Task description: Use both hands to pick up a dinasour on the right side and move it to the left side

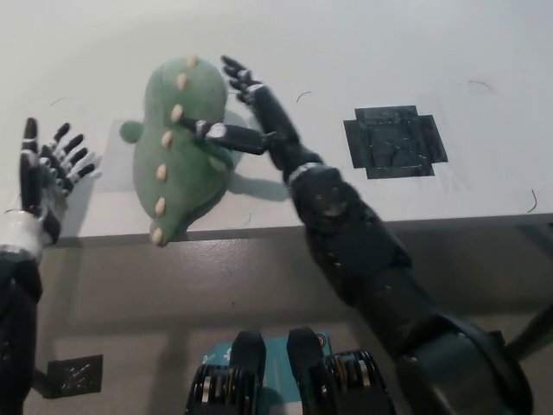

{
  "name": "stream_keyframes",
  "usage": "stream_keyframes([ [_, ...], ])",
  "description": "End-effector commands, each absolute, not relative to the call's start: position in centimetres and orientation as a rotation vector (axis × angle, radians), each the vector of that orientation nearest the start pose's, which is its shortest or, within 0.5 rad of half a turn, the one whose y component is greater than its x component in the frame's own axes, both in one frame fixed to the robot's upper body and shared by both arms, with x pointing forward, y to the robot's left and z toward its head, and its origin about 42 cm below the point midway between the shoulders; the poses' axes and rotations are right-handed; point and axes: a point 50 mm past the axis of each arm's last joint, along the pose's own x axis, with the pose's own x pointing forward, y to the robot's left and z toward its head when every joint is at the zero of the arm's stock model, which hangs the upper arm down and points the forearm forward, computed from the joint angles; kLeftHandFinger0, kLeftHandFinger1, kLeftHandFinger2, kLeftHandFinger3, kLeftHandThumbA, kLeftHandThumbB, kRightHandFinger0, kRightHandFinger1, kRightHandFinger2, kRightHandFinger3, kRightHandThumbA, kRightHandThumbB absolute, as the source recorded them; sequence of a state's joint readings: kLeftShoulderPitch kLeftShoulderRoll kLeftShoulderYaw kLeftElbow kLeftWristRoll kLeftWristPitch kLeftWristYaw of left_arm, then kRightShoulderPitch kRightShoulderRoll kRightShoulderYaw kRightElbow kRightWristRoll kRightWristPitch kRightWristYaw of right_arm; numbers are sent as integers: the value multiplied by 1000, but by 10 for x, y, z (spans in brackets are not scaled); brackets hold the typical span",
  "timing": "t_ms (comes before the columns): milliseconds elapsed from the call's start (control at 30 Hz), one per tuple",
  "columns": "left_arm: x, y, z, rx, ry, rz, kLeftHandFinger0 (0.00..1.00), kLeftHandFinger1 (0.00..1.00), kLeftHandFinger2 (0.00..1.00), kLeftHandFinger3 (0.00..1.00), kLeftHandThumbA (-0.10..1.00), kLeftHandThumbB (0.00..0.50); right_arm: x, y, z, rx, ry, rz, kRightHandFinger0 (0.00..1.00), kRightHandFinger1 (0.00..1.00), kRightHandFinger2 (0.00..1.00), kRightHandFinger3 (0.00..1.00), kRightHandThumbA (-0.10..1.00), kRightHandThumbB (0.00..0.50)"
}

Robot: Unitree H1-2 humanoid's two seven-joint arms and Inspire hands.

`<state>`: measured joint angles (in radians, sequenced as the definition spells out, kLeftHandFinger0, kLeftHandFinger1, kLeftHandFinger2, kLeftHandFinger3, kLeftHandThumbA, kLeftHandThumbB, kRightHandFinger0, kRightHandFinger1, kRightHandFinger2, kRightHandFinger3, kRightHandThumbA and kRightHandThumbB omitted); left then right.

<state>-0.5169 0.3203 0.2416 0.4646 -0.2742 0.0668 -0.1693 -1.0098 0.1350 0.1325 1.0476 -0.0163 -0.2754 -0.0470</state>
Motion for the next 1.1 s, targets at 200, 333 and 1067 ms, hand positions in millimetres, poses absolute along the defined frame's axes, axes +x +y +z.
stream_keyframes([
  [200, 409, 388, 189, -110, -175, 8, 1000, 1000, 1000, 1000, 1000, 291, 507, -78, 252, -140, -365, 366, 1000, 1000, 1000, 1000, 1000, 209],
  [333, 393, 391, 187, -92, -176, 8, 1000, 1000, 1000, 1000, 1000, 286, 499, -105, 251, -149, -387, 362, 1000, 1000, 1000, 1000, 1000, 237],
  [1067, 289, 338, 152, -77, -277, 21, 1000, 1000, 1000, 1000, 1000, 389, 393, -213, 224, -30, -426, 333, 1000, 1000, 1000, 1000, 1000, 241],
])
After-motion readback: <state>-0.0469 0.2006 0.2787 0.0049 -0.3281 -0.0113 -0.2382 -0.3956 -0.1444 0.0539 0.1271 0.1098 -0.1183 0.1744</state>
